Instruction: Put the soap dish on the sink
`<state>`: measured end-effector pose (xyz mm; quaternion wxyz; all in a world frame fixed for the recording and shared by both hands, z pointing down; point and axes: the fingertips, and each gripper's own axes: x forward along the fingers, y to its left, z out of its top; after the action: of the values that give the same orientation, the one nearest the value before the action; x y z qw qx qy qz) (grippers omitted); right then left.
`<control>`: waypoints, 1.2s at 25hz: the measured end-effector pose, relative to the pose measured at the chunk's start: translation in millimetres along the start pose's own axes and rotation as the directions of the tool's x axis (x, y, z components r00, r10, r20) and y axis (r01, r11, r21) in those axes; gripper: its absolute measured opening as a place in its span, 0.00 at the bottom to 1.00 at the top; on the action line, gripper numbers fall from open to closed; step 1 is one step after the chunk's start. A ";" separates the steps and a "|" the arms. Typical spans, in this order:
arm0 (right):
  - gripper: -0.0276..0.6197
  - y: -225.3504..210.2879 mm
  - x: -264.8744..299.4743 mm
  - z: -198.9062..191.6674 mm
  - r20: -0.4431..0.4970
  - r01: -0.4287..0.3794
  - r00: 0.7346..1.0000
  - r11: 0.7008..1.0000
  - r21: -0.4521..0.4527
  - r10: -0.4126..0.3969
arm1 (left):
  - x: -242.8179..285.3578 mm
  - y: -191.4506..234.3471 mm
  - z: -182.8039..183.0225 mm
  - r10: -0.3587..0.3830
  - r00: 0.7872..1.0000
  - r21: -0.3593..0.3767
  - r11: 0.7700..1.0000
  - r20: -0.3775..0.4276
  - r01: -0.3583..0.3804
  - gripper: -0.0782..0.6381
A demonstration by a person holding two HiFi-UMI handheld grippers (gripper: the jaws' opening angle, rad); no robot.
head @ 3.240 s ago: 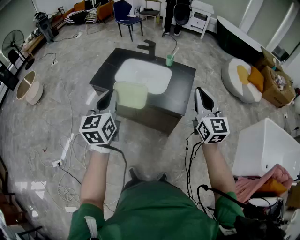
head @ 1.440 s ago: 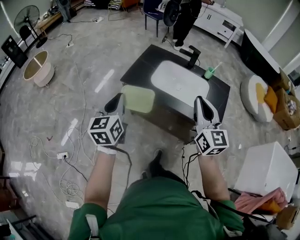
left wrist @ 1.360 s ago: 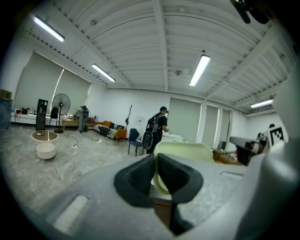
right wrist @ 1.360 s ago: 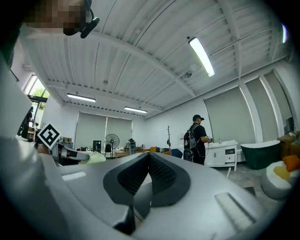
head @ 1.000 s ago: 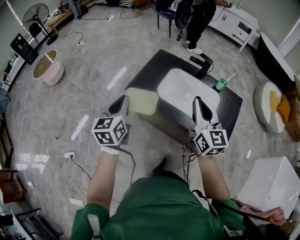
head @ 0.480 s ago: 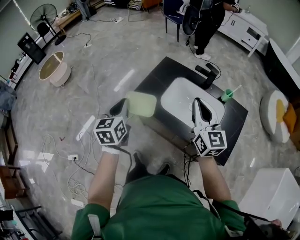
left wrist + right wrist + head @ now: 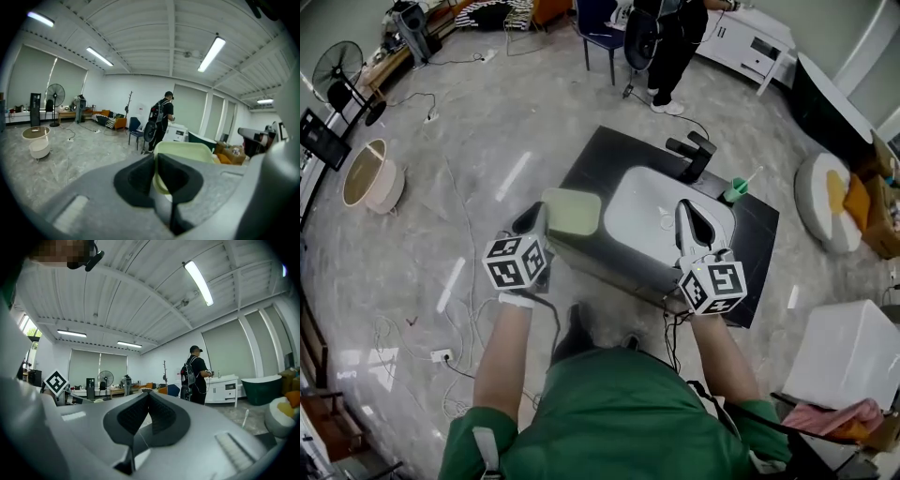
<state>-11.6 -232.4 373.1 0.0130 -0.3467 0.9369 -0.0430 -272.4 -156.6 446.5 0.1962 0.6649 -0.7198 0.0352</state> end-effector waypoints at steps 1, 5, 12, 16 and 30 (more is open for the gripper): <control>0.03 1.9 7.2 0.4 -0.004 0.016 1.000 1.000 -0.005 -0.016 | 9.9 7.9 1.1 -0.014 1.000 0.001 1.000 -0.009 0.014 0.14; 0.03 7.8 35.2 2.4 -0.013 0.085 0.996 0.996 -0.021 -0.085 | 48.2 36.2 3.8 -0.075 0.996 0.002 0.997 -0.048 0.076 0.14; 0.03 8.6 68.2 -8.7 -0.037 0.193 0.980 0.981 -0.020 -0.194 | 103.9 68.9 -18.1 -0.154 0.976 0.009 0.987 -0.153 0.158 0.14; 0.03 12.9 77.9 -14.0 -0.048 0.244 0.968 0.969 -0.018 -0.245 | 126.4 82.3 -33.0 -0.188 0.959 0.014 0.981 -0.214 0.196 0.14; 0.03 -26.5 90.4 -41.7 -0.117 0.281 0.953 0.960 -0.005 -0.279 | 194.0 89.1 -97.2 -0.166 0.912 0.017 0.982 -0.376 0.186 0.14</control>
<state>-65.3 -308.3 417.5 -0.0458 -0.4727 0.8773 -0.0698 -343.5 -299.2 618.6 0.3140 0.7131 -0.6055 0.1619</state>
